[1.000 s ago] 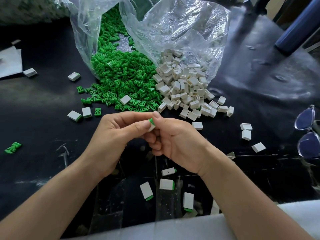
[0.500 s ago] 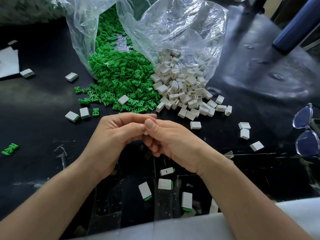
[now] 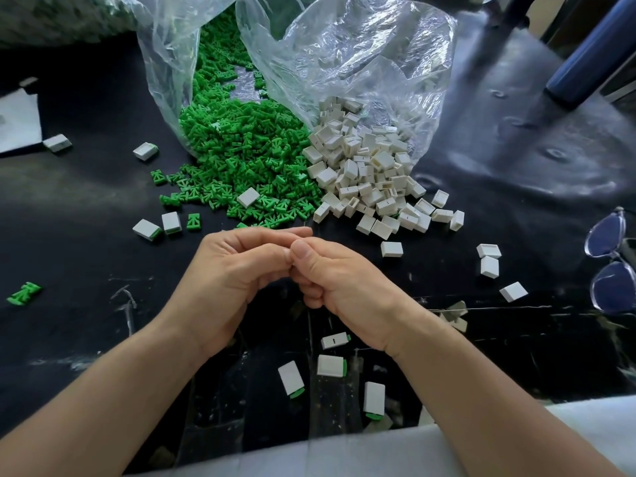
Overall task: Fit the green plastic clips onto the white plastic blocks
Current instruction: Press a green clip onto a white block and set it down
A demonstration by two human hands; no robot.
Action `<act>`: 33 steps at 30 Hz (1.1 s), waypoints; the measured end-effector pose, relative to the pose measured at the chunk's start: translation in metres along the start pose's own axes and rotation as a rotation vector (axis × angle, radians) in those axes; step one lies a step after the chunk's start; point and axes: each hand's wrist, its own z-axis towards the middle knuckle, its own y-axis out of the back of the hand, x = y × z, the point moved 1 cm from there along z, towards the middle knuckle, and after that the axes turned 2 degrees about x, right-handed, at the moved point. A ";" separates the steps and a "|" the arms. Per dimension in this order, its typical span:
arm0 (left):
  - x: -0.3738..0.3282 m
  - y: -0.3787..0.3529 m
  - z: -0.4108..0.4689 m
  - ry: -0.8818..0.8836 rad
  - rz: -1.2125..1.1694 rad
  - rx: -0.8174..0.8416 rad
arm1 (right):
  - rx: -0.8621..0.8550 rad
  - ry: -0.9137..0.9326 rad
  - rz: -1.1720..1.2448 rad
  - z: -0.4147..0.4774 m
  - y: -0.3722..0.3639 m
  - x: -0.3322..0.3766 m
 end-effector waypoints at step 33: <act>0.000 -0.008 -0.003 0.061 -0.108 -0.053 | -0.032 0.029 -0.118 -0.001 -0.003 0.001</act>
